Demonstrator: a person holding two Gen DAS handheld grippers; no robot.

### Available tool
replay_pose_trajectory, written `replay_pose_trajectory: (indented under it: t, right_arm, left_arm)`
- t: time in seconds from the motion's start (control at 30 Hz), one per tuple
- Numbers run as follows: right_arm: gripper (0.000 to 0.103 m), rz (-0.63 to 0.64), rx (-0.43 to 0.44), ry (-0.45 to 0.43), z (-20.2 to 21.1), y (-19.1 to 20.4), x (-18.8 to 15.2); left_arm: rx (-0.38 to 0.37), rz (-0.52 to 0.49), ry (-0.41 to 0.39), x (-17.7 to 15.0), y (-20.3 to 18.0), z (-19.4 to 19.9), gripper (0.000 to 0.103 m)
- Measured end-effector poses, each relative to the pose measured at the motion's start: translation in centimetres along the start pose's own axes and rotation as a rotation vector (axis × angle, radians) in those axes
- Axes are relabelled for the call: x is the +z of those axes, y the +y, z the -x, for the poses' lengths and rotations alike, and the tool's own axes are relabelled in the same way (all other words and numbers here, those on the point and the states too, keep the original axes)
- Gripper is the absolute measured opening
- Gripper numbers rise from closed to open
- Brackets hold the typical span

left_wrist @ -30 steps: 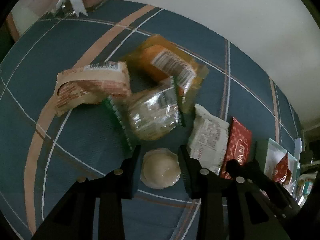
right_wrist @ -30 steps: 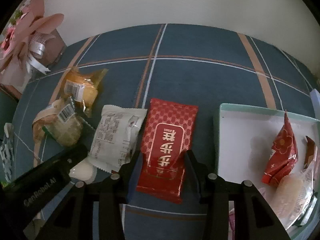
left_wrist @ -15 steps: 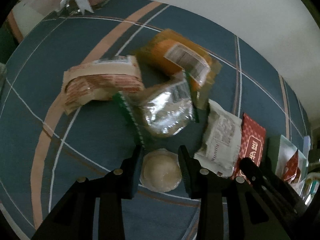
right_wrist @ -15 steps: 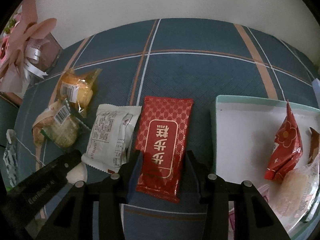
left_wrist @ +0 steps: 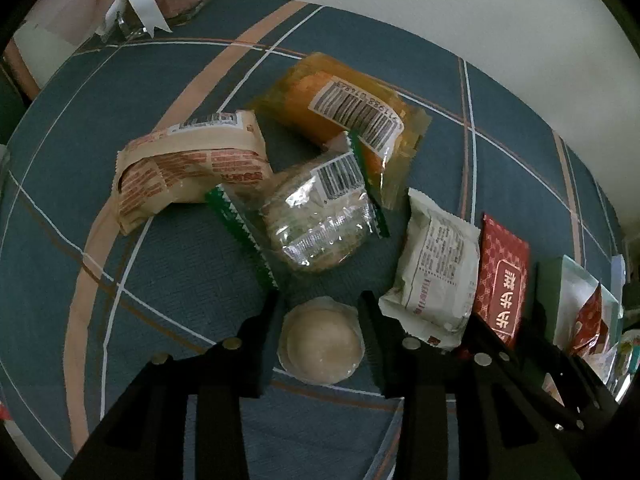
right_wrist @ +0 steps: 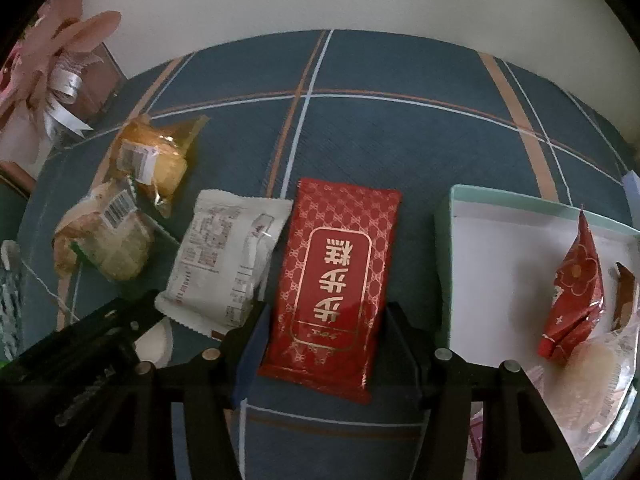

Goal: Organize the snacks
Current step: 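Grasp the red gold-lettered pack with the right tool while the left tool grasps the cupped round cake, then lift both snacks and carry them toward the white tray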

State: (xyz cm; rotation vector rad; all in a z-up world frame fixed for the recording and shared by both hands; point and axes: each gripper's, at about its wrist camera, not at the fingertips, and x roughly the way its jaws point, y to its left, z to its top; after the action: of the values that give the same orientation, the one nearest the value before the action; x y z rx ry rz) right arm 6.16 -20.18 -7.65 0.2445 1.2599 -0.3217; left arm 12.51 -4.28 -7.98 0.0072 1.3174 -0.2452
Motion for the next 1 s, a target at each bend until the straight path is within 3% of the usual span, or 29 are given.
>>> replay_pose_trajectory:
  t: [0.43, 1.0]
  right_arm:
    - [0.059, 0.054, -0.023, 0.007, -0.4, 0.8, -0.6]
    - [0.052, 0.067, -0.026, 0.013, 0.2, 1.3, -2.0]
  left_arm:
    - [0.029, -0.076, 0.005, -0.4, -1.6, -0.7, 0.049]
    - [0.106, -0.185, 0.008, -1.8, -4.8, -0.9, 0.051]
